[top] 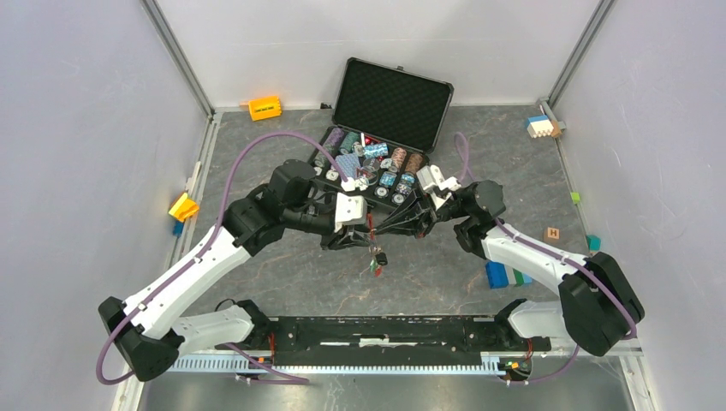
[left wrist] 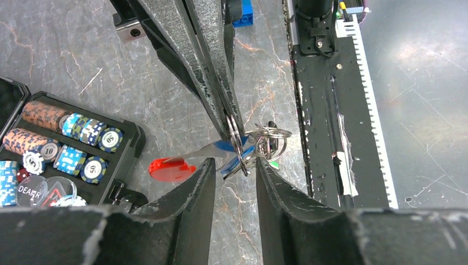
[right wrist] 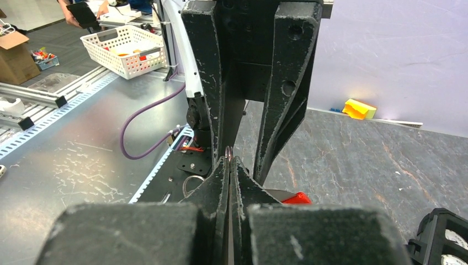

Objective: Put the keys on the keyring

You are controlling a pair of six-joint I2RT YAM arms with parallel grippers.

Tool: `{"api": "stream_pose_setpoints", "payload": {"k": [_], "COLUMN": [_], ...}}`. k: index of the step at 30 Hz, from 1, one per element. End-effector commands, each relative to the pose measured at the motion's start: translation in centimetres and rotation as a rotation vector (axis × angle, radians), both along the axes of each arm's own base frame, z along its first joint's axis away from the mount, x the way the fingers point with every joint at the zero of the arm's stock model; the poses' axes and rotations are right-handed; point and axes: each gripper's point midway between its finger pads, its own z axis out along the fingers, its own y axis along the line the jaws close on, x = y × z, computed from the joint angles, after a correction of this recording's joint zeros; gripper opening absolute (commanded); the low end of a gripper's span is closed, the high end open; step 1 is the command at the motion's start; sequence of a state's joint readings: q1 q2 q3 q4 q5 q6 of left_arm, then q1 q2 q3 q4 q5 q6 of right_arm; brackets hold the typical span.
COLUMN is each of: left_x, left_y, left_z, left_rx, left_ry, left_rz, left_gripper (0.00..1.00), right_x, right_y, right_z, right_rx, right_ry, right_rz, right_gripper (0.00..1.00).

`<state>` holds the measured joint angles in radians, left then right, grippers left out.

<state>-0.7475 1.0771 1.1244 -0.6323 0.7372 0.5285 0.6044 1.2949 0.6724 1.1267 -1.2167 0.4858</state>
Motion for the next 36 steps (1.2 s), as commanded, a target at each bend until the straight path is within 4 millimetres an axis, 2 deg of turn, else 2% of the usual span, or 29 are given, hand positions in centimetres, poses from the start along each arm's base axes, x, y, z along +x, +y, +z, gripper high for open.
{"api": "stream_pose_setpoints", "payload": {"k": [1,15,26,36], "left_x": [-0.4,0.3,-0.1,0.1], "left_y": [-0.3,0.0,-0.1,-0.6], "left_z": [1.6,2.8,1.2,0.7], "left_rx": [-0.050,-0.036,-0.006,-0.022], "left_ry": [-0.013,-0.041,0.005,0.026], "left_rz": [-0.024,0.007,-0.013,-0.011], "left_gripper": [0.38,0.30,0.03,0.02], "right_x": [-0.5,-0.3,-0.3,0.0], "right_y": [-0.6,-0.5,-0.5,-0.6], "right_z": [1.4,0.5,0.6,0.5], "right_rx": [0.048,0.029,0.034,0.048], "right_ry": [-0.075,-0.070,-0.071,-0.067], "right_rz": [0.005,-0.001,-0.009,-0.035], "right_gripper": [0.00,0.00,0.00,0.00]}}
